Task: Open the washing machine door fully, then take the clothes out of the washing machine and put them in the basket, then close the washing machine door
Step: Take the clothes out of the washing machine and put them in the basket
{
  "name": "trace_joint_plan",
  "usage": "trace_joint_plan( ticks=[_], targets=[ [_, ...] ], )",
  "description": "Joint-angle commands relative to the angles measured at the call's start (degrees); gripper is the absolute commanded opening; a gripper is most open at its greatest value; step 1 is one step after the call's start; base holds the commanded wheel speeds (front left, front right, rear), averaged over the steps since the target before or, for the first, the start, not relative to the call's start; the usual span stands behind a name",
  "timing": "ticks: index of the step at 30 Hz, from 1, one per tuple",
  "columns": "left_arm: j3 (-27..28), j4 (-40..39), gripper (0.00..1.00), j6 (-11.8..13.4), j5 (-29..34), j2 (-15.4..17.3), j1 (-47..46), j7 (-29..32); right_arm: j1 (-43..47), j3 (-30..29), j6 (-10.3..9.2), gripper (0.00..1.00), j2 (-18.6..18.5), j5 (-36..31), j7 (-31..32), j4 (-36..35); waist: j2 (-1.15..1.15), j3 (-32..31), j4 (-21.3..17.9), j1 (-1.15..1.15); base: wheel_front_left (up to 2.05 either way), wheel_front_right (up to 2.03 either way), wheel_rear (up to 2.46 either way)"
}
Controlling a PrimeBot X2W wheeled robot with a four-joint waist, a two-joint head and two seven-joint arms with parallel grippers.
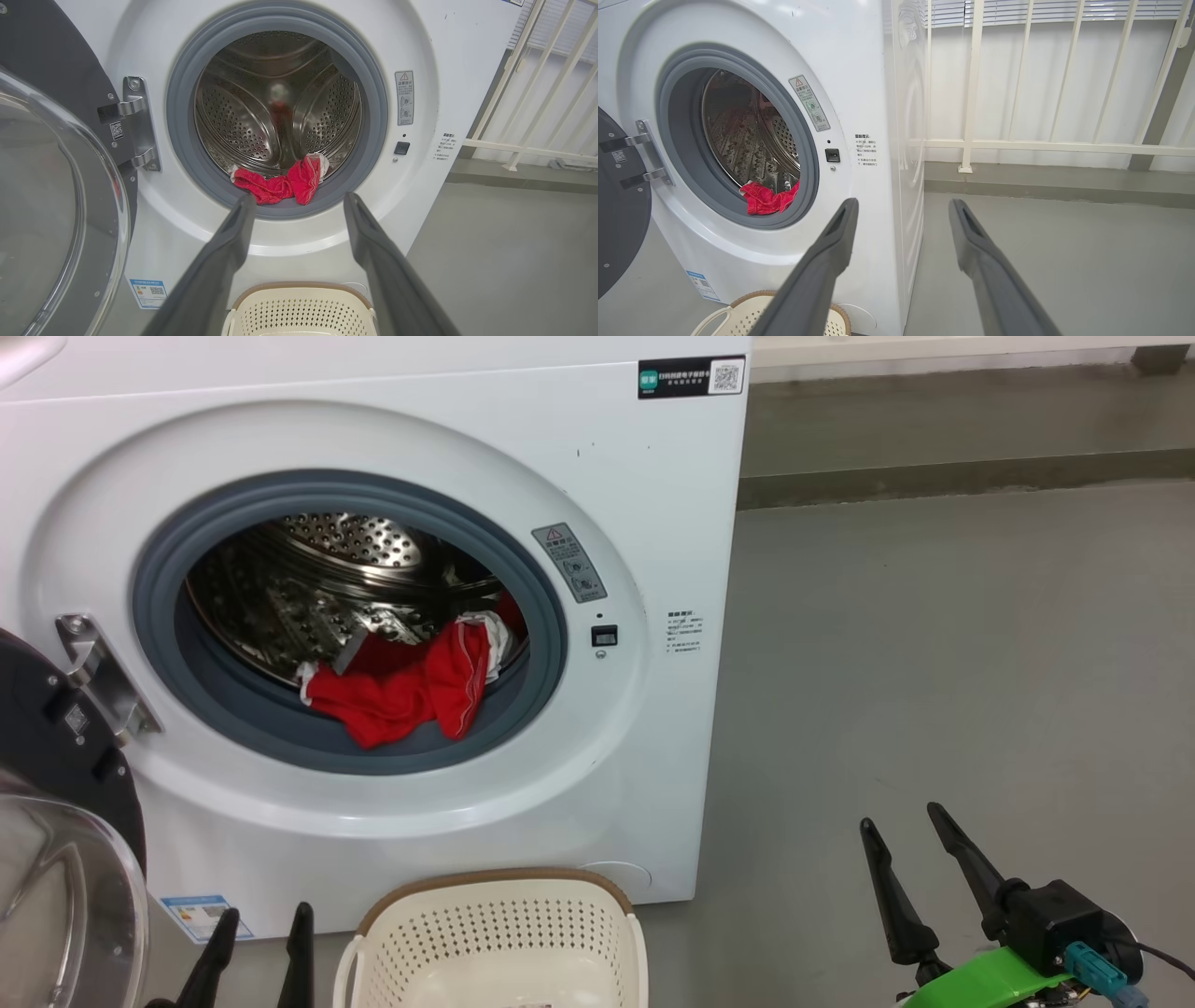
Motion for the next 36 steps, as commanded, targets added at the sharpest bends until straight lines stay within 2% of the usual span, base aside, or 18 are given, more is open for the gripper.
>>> trace_joint_plan(
  ticks=[1,22,36],
  targets=[
    [2.0,-1.6,1.00,0.5,0.1,1.3,-1.6,-0.1,-1.2,1.3,0.36,1.00,-0.2,-0.7,-0.4,-1.1,0.00,0.0,0.1,0.00,0.00,0.00,0.00],
    [2.1,-1.3,1.00,1.6,-0.4,0.8,-3.0,-0.8,-1.5,1.0,0.36,1.00,-0.2,-1.1,-0.4,-1.1,0.00,1.6,1.1,0.00,0.00,0.00,0.00],
    [1.5,1.8,1.00,2.5,-0.3,0.4,-10.2,0.2,-3.2,1.3,0.36,1.00,-0.2,-0.7,-0.4,-1.5,0.00,5.5,2.3,0.00,0.00,0.00,0.00]
  ],
)
